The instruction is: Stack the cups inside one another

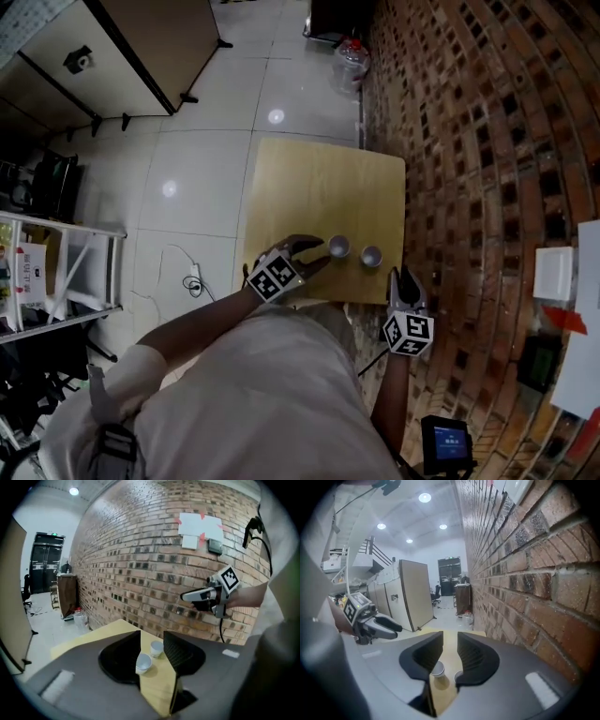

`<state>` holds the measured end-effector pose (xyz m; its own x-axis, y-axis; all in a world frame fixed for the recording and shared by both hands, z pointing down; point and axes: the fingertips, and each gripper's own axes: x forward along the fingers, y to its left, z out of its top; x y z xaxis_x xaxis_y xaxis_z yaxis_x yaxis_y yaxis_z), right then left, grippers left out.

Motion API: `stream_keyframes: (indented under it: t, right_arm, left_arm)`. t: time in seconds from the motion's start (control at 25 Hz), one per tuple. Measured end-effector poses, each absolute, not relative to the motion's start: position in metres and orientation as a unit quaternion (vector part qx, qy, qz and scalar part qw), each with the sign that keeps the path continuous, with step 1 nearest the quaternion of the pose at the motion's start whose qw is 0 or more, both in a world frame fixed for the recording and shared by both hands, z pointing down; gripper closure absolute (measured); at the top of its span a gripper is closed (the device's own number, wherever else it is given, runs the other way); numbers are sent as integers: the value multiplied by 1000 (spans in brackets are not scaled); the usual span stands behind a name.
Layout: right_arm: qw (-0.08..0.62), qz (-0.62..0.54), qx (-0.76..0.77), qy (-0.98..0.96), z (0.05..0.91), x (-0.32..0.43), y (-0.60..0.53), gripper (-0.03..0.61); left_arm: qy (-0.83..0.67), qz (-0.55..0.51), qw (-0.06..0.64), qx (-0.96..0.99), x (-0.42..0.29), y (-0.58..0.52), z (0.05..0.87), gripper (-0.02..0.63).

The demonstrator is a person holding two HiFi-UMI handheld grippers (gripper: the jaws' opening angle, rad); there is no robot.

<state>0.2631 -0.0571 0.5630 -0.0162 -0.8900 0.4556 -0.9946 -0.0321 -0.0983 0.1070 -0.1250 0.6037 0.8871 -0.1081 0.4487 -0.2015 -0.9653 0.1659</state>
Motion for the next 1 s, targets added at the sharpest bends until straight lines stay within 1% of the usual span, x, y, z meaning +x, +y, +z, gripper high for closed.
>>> stream_keyframes:
  t: [0.12,0.36,0.52,0.64,0.68,0.72,0.84,0.96,1.0]
  right_arm:
    - [136,193,697,-677,561,258,-55,488]
    - [135,190,715,-659,560,255,-51,488]
    - [135,198,718,-653,564,260,-40,488]
    - [127,198,713,-660,564,259,-45,488]
    - [125,198,712,-662,564,261,-47,488]
    - [122,198,711,-664,564,264,-47,488]
    - [119,200,708,-667,563,276,-48,488]
    - [119,205,701,-673,563,282,-48,488]
    - [120,206,697,-676,564,282,-48,488]
  left_arm:
    - [-89,200,118,968,88,-132,590,442]
    - [-120,193,142,963,40,-147,588,435]
    - [-129,195,146,961,28,-149,585,407]
    - [-156,204,160,953,18,-164,587,406]
    - [-165,202,166,951,17,-170,585,402]
    - [-173,196,169,950,19,-173,582,386]
    - [-186,175,173,951,33,-175,566,377]
    - [-199,172,183,947,44,-171,562,379]
    - [-209,177,190,943,46,-171,565,391]
